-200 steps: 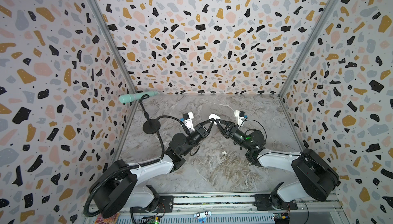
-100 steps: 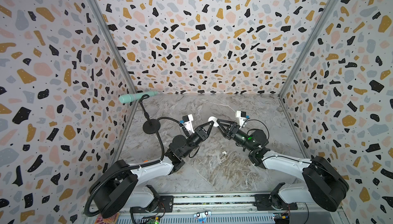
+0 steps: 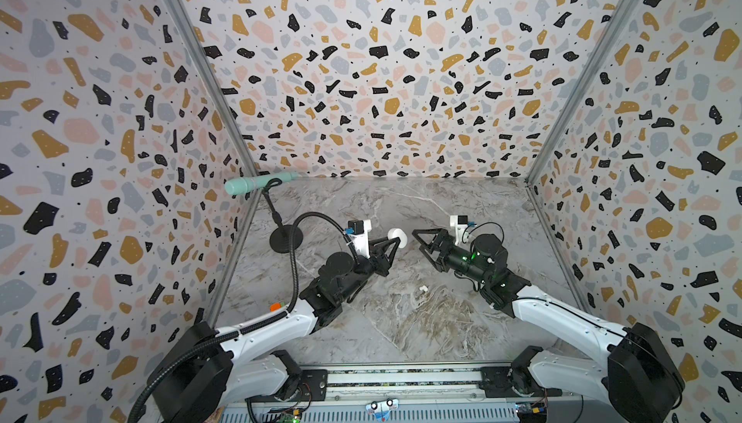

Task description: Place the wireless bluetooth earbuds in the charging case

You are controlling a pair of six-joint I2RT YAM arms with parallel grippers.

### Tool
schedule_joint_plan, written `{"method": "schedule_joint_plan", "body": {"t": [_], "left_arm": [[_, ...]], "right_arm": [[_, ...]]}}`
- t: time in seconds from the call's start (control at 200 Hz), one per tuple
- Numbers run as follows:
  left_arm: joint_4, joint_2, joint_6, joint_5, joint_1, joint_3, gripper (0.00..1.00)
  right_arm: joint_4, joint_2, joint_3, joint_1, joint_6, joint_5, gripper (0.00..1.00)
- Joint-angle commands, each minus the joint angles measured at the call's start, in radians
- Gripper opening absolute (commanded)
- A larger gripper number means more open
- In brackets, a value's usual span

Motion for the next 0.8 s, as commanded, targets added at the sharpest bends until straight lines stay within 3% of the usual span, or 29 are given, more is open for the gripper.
{"method": "schedule_joint_plan", "body": {"t": [0.0,0.175,0.405,0.796], "left_arm": [[-0.019,-0.023,0.188,-0.015,-0.012,0.029,0.0],[-0.034,-0.039,0.281,-0.028,-0.022,0.029,0.0],[-0.023,-0.05,0.316,-0.015,-0.024,0.022,0.0],[-0.032,-0.045,0.339,-0.019,-0.029,0.016,0.0]], "right_arm": [[-0.063,0.013,0.061,0.0,0.01,-0.051,0.99],[-0.065,0.061,0.096,0.02,0.043,-0.077,0.99],[0.004,0.103,0.101,0.045,0.082,-0.082,1.0],[0.014,0.131,0.129,0.076,0.073,-0.068,0.86]]}}
